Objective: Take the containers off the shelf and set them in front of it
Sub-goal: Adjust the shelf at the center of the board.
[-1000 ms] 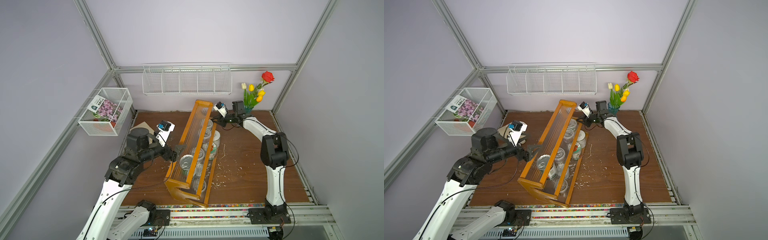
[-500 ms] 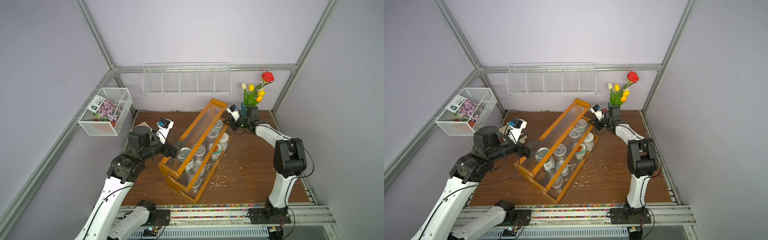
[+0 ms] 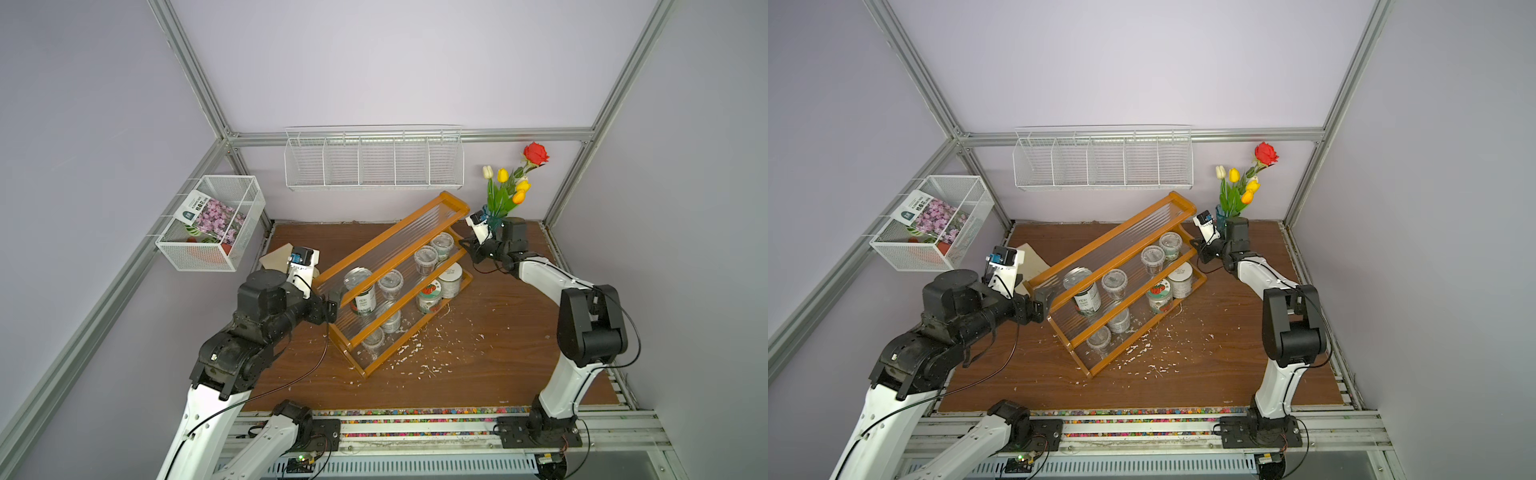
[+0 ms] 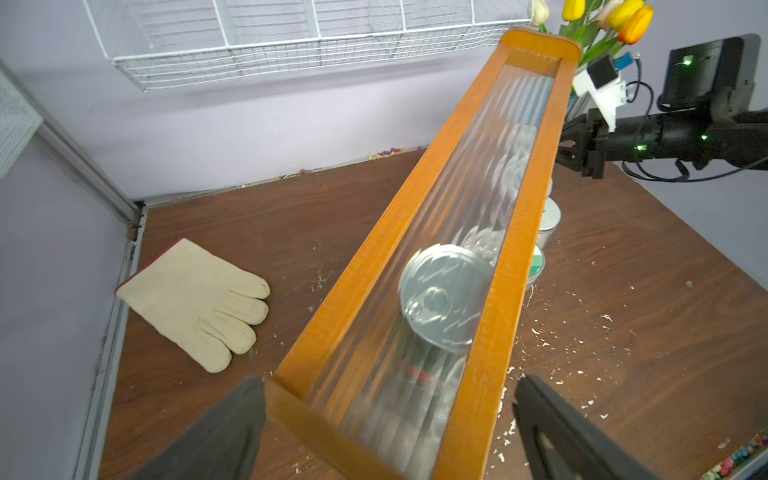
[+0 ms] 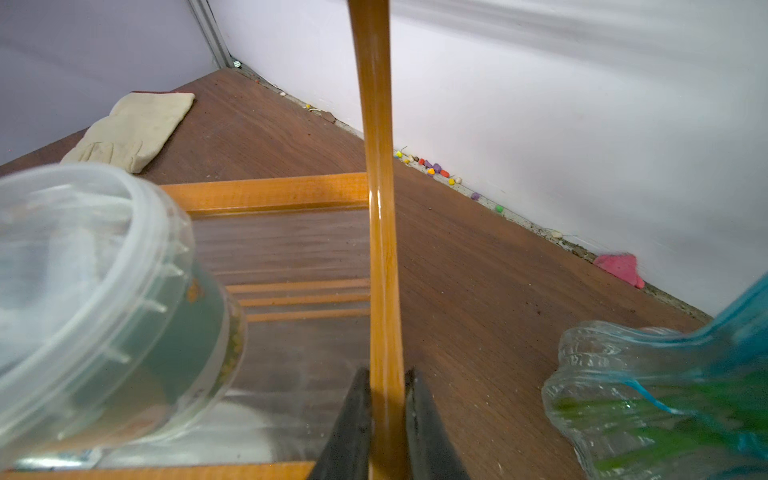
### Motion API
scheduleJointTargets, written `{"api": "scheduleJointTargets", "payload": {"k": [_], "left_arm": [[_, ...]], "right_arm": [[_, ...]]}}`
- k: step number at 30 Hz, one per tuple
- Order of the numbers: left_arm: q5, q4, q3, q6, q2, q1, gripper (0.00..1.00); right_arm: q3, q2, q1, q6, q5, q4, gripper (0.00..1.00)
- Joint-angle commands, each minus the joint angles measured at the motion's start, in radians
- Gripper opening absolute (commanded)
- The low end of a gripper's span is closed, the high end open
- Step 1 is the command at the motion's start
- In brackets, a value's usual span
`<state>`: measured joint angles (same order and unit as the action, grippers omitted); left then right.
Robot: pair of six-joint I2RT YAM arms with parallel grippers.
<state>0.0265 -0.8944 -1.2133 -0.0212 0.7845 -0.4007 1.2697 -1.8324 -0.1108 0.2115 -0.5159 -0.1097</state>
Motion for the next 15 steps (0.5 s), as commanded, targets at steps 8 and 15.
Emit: {"api": "scheduleJointTargets", "payload": {"k": [8,15], "left_arm": [[-0.012,-0.149,0.077,-0.241,-0.141,-0.006,0.88],[0.032,-0.223,0.083,-0.296,-0.119,-0.008,0.85]], "right_arm": [[-0.066,0.087,0.035,-0.065,0.146,-0.042,0.0],[-0.078,0.105,0.035,-0.06,0.192,-0.02,0.0]]}}
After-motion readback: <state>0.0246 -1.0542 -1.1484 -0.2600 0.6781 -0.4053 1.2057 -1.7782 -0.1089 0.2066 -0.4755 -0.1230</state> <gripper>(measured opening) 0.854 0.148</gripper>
